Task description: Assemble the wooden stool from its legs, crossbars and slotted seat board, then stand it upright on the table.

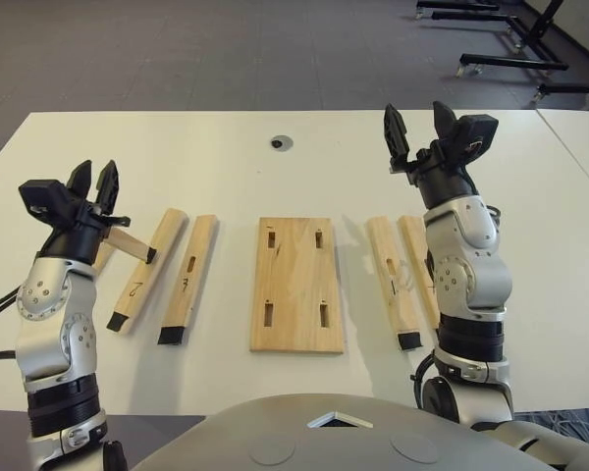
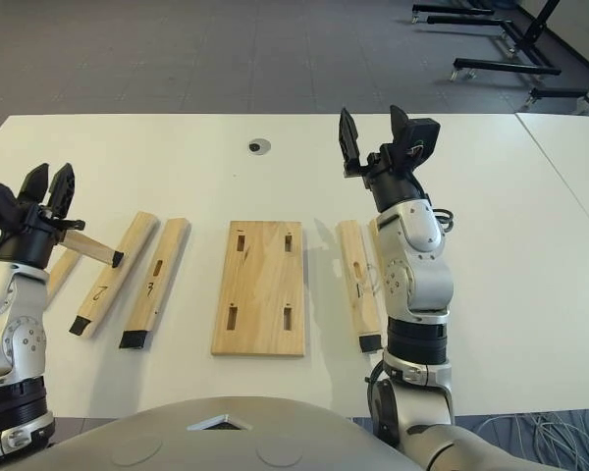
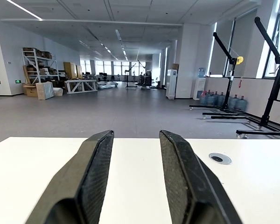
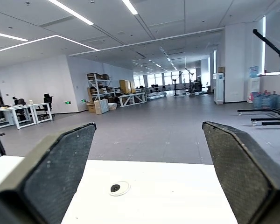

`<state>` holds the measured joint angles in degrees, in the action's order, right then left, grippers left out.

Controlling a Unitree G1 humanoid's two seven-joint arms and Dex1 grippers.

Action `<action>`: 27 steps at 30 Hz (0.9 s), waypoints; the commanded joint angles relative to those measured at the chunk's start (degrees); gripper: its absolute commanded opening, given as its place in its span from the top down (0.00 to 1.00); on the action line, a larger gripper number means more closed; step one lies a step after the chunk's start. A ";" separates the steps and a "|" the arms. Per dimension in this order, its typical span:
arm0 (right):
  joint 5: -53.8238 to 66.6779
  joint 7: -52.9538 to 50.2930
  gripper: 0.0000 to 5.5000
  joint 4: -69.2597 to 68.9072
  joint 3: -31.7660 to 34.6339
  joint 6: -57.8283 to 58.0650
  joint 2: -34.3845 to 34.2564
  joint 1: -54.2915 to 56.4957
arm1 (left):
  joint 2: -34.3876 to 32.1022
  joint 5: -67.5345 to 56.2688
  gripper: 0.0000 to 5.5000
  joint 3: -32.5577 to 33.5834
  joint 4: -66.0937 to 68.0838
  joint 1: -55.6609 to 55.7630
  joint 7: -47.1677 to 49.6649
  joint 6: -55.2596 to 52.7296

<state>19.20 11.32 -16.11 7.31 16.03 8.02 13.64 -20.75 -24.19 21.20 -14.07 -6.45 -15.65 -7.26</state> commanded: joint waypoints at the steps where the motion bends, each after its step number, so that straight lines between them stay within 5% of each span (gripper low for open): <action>1: 1.31 0.20 0.24 -1.89 -0.73 0.86 -0.65 0.62 | 1.32 0.40 0.68 -1.26 4.51 -4.04 -0.82 -3.73; 9: 1.32 -1.55 0.24 -4.84 -0.61 0.21 -1.76 -2.13 | -3.59 -6.23 0.68 1.69 -6.59 6.18 -0.53 -8.31; 17: 1.30 -3.27 0.24 -7.04 -0.15 0.00 -2.62 -4.94 | -13.85 -7.53 0.68 10.22 1.61 7.47 -6.49 -10.67; 21: 1.89 -3.81 0.24 -8.24 1.13 0.18 -2.32 -6.03 | -24.02 4.71 0.68 6.64 14.40 -0.62 -9.92 -13.73; 27: 1.43 -3.20 0.24 -8.40 0.26 1.69 -1.07 -5.86 | -28.06 5.65 0.68 0.24 11.67 -8.93 -20.98 -21.51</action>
<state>20.90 7.86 -23.89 8.03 16.27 6.12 7.73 -46.83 -18.03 22.73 -0.04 -14.13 -34.02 -25.71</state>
